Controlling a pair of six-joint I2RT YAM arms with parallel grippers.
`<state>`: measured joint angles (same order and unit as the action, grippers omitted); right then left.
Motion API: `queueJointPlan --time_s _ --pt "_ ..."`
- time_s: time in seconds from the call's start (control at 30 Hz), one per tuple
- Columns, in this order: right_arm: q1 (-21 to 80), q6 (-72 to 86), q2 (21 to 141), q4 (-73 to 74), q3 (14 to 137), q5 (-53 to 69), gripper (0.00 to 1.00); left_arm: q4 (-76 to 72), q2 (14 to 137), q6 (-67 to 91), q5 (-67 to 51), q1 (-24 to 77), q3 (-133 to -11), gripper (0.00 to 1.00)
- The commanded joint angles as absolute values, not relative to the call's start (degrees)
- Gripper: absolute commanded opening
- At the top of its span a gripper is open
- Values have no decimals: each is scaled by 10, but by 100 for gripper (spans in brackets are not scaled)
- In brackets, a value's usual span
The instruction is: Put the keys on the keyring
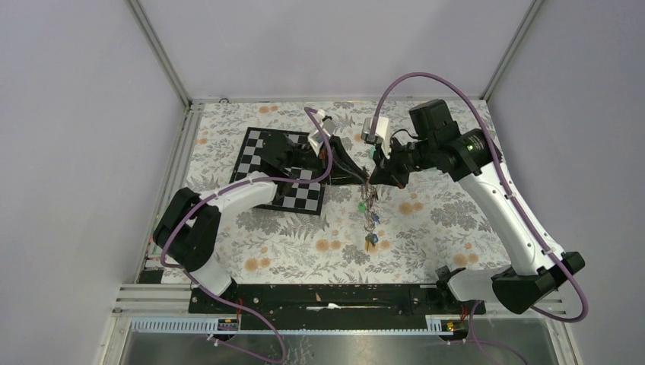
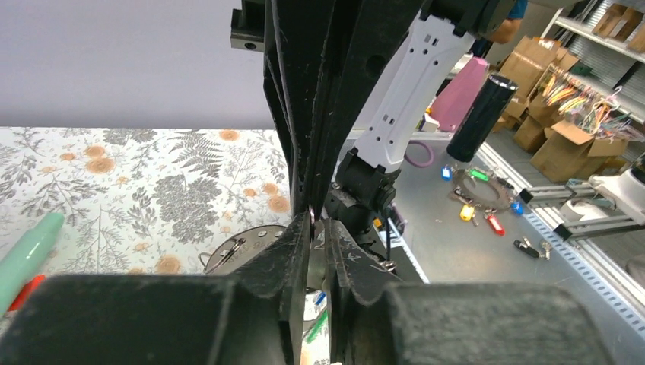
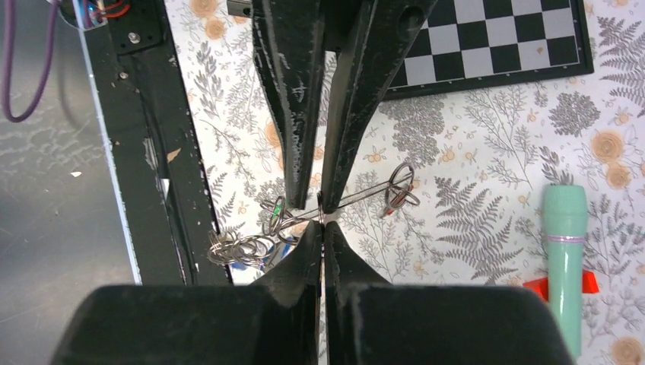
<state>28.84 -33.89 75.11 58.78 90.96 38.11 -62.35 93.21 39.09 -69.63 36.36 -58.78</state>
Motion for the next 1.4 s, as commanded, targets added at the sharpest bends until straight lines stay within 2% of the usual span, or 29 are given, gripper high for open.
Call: queueJointPlan --time_s 0.0,0.1,0.4,0.57,0.7,1.0,1.17,1.37 --pt "297 -355 760 602 965 313 0 -562 933 336 -745 359 -613 19" --pt "303 -362 765 607 973 299 0 -547 935 325 -746 357 -617 28" --pt "311 -387 791 653 1013 266 0 -545 941 328 -735 357 -622 34" --pt "319 -406 816 701 1047 248 0 -546 943 325 -735 356 -627 45" --pt "320 -406 823 714 1047 245 0 -551 955 322 -742 355 -642 49" --pt "320 -403 839 746 1072 246 0 -574 986 335 -750 354 -683 49" --pt "320 -400 841 742 1065 258 0 -600 997 354 -747 357 -685 42" --pt "319 -397 842 736 1056 263 0 -615 1002 367 -745 361 -688 41"
